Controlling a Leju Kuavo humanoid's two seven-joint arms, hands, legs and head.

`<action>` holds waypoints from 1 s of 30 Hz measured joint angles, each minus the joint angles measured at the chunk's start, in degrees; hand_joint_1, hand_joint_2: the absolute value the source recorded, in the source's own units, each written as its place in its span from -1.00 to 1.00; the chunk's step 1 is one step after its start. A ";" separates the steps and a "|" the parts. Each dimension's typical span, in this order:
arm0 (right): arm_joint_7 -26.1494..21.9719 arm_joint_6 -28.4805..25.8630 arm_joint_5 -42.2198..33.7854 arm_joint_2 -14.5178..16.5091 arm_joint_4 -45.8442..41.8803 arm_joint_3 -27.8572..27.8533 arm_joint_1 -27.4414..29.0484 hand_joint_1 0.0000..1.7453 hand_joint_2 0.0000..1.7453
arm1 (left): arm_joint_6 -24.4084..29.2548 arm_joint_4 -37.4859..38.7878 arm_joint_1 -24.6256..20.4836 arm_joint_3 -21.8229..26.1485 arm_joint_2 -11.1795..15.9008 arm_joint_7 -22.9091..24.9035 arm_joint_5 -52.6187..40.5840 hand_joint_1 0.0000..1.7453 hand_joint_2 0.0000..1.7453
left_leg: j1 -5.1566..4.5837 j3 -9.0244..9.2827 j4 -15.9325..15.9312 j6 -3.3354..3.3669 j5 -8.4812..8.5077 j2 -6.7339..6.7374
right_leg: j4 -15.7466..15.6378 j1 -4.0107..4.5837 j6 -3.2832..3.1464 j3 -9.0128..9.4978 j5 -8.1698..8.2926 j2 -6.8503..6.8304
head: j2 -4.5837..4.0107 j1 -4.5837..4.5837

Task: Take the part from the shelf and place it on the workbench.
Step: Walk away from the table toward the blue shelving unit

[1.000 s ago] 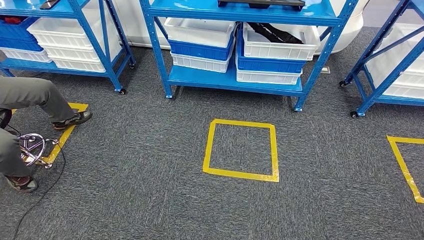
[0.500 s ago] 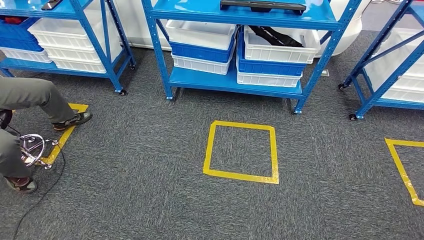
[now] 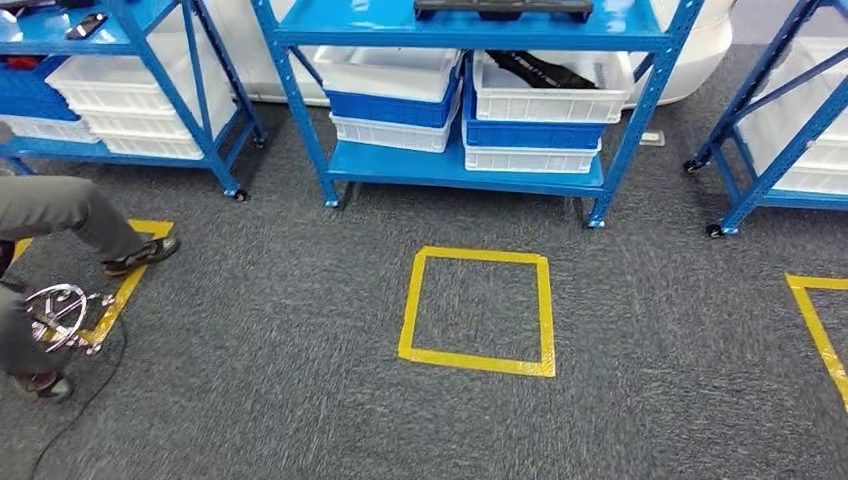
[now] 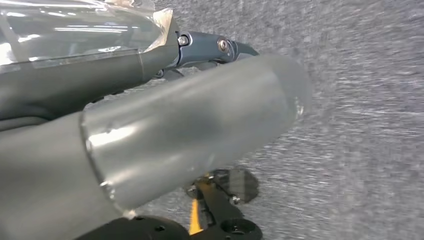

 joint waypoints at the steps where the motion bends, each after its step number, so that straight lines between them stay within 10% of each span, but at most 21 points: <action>1: 0.00 0.00 0.01 -0.02 -0.02 0.00 0.01 -1.00 1.00 | 0.09 0.00 0.00 0.01 -0.02 -0.03 -0.06 -1.00 -1.00 | -0.26 -2.85 4.27 0.32 -0.83 0.05 | -0.10 0.28 -0.30 0.58 -0.45 0.01 | 0.00 -0.20; 4: 0.00 0.00 0.01 -0.03 -0.02 0.00 0.13 -1.00 1.00 | 0.16 0.00 0.31 0.02 -0.05 -0.06 -0.12 -1.00 -1.00 | -1.77 -12.78 14.66 2.01 -0.40 0.12 | -0.50 1.34 -0.97 2.65 -2.17 0.38 | 0.00 -0.27; 6: 0.00 0.00 0.02 0.10 -0.02 0.00 0.46 -1.00 1.00 | 0.19 0.00 0.56 0.02 -0.03 0.03 -0.13 -1.00 -1.00 | -3.74 -15.07 11.46 4.68 5.26 -0.16 | -1.48 2.19 -1.43 4.73 -3.36 0.75 | 0.00 -0.26; 8: 0.01 0.04 0.03 0.82 0.18 0.01 0.76 -1.00 1.00 | 0.26 -0.04 0.85 0.06 0.40 0.16 -0.18 -1.00 -1.00 | -6.21 -13.68 3.31 9.02 11.91 -1.69 | -3.22 2.85 -1.78 7.12 -4.29 1.04 | 0.00 0.29; 10: 0.02 0.13 0.05 1.61 0.51 0.02 0.78 -1.00 1.00 | 0.40 -0.12 1.22 0.10 0.99 0.27 -0.30 -1.00 -1.00 | -7.82 -11.17 -1.78 12.24 14.05 -2.98 | -5.25 2.59 -1.41 9.21 -4.84 1.57 | 0.00 1.21; 13: 0.11 0.06 0.05 1.90 0.57 0.07 0.49 -1.00 1.00 | 0.52 -0.32 1.07 0.10 1.21 0.39 -0.34 -1.00 -1.00 | -8.46 -6.14 -6.56 13.64 13.26 -2.72 | -5.32 1.57 0.66 10.98 -2.89 1.60 | 0.00 0.96; 15: 0.14 -0.02 0.05 1.60 0.39 0.07 0.21 -1.00 1.00 | 0.53 -0.37 0.83 0.10 1.03 0.40 -0.34 -1.00 -1.00 | -7.81 -2.28 -10.53 14.02 13.18 -2.30 | -0.40 1.71 1.68 8.83 -0.58 1.20 | 0.00 0.30; 18: 0.14 0.01 0.06 1.02 0.34 0.07 0.16 -1.00 1.00 | 0.37 -0.36 0.61 0.08 0.37 0.46 -0.42 -1.00 -1.00 | -6.04 2.38 -14.14 12.77 12.22 -1.89 | 6.73 1.09 2.17 1.42 -3.00 0.86 | 0.00 0.04; 20: 0.15 0.00 0.05 0.64 0.33 0.05 0.53 -1.00 1.00 | 0.32 -0.34 0.71 0.08 -0.07 0.54 -0.44 -1.00 -1.00 | -4.53 5.09 -15.06 10.52 10.58 -2.02 | 5.38 -0.53 3.04 -1.74 -7.05 0.52 | 0.00 0.09; 22: 0.15 -0.02 0.04 0.48 0.34 0.04 0.94 -1.00 1.00 | 0.32 -0.31 0.98 0.09 -0.21 0.59 -0.44 -1.00 -1.00 | -2.82 7.08 -14.16 7.58 7.96 -2.30 | 0.52 -2.87 6.40 -2.99 -6.19 -0.34 | 0.00 0.15; 23: 0.16 0.00 0.04 0.59 0.45 0.03 1.10 -1.00 1.00 | 0.33 -0.32 1.18 0.11 0.01 0.61 -0.43 -1.00 -1.00 | -2.29 7.58 -12.73 6.11 6.11 -2.42 | -1.45 -3.75 8.85 -3.39 -2.53 -1.16 | -0.01 0.50; 24: 0.17 0.01 0.04 0.51 0.50 0.02 1.09 -1.00 1.00 | 0.34 -0.30 1.39 0.13 0.13 0.63 -0.43 -1.00 -1.00 | -1.91 7.48 -10.89 4.89 4.14 -2.45 | -2.11 -4.10 9.76 -3.56 0.71 -1.76 | -0.01 0.78; 26: 0.20 0.05 0.04 0.61 0.58 0.02 0.92 -1.00 1.00 | 0.52 -0.33 1.46 0.18 0.48 0.66 -0.39 -1.00 -1.00 | -1.50 7.08 -7.53 3.23 0.79 -2.31 | -0.67 -3.86 8.32 -4.24 4.45 -2.27 | -0.01 0.77; 27: 0.21 0.03 0.04 0.50 0.49 0.02 0.71 -1.00 1.00 | 0.63 -0.32 1.24 0.19 0.37 0.65 -0.39 -1.00 -1.00 | -1.24 6.51 -6.03 2.76 0.34 -2.08 | 0.35 -3.60 6.36 -4.28 3.82 -2.03 | -0.01 0.31; 30: 0.22 -0.07 0.03 0.35 0.34 0.03 0.38 -1.00 1.00 | 1.47 -0.34 0.35 0.16 0.09 0.79 -0.46 -1.00 -1.00 | -0.86 2.31 1.73 2.24 1.92 -1.15 | 1.01 -2.98 4.55 -3.90 3.09 -1.74 | -0.01 -0.66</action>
